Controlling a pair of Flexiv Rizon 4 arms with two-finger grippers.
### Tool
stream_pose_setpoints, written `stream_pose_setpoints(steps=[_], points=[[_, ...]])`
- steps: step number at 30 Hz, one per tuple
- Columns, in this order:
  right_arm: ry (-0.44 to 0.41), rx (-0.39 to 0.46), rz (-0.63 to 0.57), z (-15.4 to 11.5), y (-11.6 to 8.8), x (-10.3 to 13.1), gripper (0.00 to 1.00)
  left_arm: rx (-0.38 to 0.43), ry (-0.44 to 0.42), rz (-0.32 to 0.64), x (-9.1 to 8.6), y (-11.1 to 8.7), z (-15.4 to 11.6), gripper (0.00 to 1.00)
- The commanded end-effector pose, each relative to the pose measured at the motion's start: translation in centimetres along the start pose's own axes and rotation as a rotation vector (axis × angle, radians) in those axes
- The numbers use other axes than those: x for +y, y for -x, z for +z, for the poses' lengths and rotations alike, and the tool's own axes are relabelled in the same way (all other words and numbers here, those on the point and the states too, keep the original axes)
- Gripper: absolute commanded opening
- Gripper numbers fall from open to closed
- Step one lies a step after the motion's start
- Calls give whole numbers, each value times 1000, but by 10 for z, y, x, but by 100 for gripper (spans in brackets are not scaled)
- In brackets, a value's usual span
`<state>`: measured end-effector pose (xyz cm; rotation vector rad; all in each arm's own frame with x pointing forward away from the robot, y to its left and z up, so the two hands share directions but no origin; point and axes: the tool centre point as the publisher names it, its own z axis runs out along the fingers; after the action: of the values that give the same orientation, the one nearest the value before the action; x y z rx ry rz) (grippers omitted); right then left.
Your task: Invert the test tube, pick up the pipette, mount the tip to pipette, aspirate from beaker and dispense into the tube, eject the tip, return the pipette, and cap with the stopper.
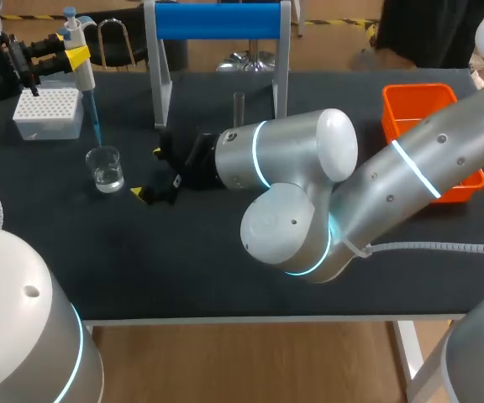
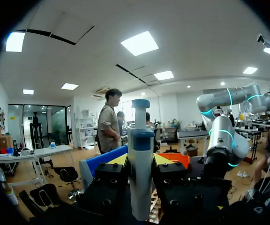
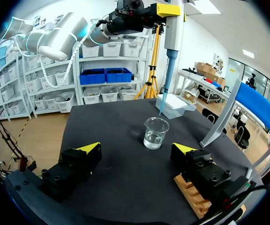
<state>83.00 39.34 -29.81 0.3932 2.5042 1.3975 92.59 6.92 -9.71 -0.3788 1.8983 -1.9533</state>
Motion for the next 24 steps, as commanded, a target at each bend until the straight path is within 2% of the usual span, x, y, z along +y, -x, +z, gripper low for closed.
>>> stream_pose_setpoints(steps=[1,7,24], points=[[0,-3,1,1,-1,0,100,0,-2,1,0,0,0,0],[0,-3,1,1,-1,0,100,0,-2,1,0,0,0,0],[0,-3,1,1,-1,0,100,-9,3,-1,31,6,-6,0]])
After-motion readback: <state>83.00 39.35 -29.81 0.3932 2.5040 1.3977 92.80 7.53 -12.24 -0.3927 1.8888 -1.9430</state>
